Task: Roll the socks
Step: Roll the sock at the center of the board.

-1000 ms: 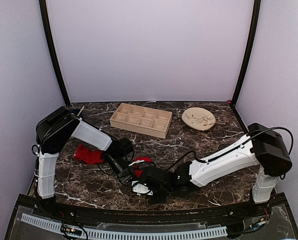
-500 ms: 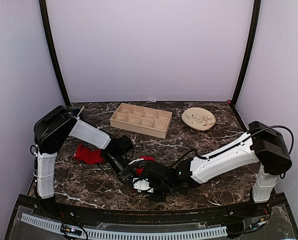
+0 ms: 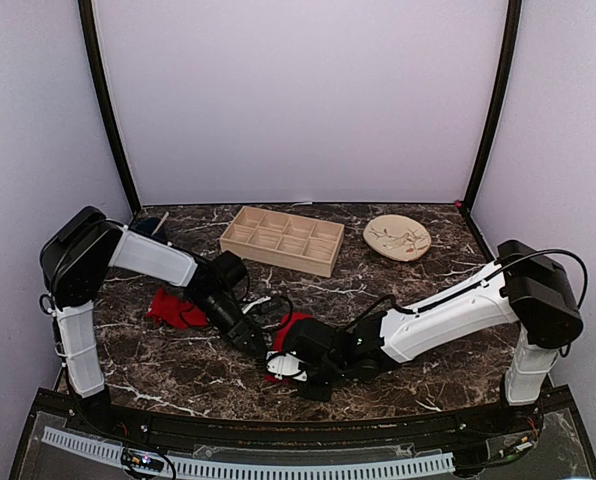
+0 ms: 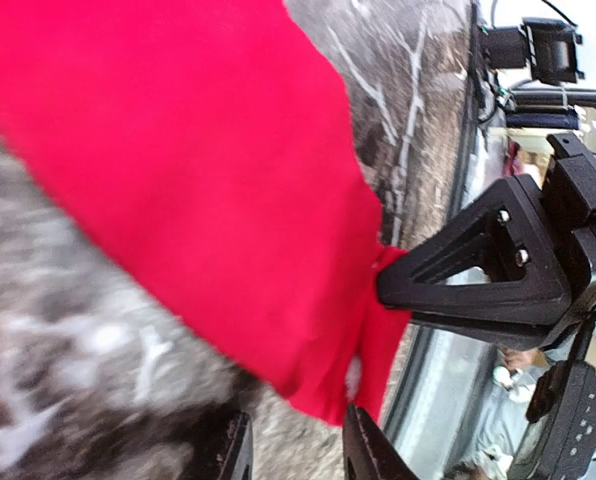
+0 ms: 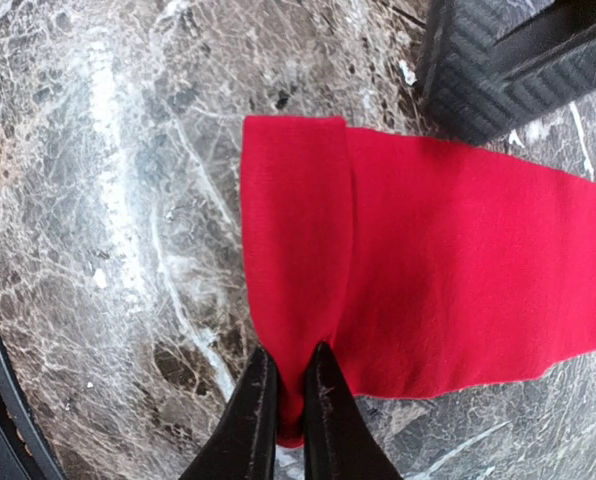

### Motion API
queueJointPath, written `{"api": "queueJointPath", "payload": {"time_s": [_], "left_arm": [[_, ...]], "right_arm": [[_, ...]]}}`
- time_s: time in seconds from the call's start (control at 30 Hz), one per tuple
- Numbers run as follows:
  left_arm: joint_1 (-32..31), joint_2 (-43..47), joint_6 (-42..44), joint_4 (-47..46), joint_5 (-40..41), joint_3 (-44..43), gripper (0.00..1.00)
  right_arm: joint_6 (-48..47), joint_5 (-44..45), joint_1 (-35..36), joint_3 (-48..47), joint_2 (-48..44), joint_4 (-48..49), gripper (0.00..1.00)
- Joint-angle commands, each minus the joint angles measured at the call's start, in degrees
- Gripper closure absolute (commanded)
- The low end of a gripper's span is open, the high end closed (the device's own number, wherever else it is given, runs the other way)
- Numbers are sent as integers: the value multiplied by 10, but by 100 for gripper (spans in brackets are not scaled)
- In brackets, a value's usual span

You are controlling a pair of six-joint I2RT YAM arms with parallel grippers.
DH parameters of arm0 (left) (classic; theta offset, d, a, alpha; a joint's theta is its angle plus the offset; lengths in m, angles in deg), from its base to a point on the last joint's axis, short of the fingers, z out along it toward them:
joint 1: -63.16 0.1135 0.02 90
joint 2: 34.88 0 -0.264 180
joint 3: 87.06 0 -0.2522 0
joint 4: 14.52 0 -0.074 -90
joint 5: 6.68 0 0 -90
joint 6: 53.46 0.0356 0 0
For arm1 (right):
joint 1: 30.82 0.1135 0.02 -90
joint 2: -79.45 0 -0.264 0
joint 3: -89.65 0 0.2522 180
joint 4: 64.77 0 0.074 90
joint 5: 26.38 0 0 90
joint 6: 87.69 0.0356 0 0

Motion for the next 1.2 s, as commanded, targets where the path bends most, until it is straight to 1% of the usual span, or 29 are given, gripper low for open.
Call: {"api": "queueJointPath", "payload": {"time_s": [0.0, 0.2, 0.33, 0.6, 0.7, 0.83, 1.07, 1.17], "left_arm": [[8, 40, -29, -40, 64, 22, 67], [10, 76, -64, -90, 124, 51, 67], [10, 110, -93, -132, 158, 78, 70], [4, 202, -164, -263, 209, 172, 74], [-20, 240, -162, -296, 257, 204, 76], [-57, 263, -158, -324, 316, 230, 76], [-111, 293, -169, -398, 360, 289, 76], [-120, 306, -173, -418, 368, 309, 76]], "right_arm": [[26, -39, -11, 0, 12, -73, 91], [33, -76, -25, -20, 13, -90, 94], [34, -109, -38, -29, 14, -101, 94], [37, -178, -68, -48, 24, -117, 95], [35, -204, -77, -64, 34, -130, 95], [34, -242, -88, -84, 48, -150, 95], [36, -277, -103, -104, 66, -171, 95], [39, -289, -108, -108, 71, -174, 95]]}}
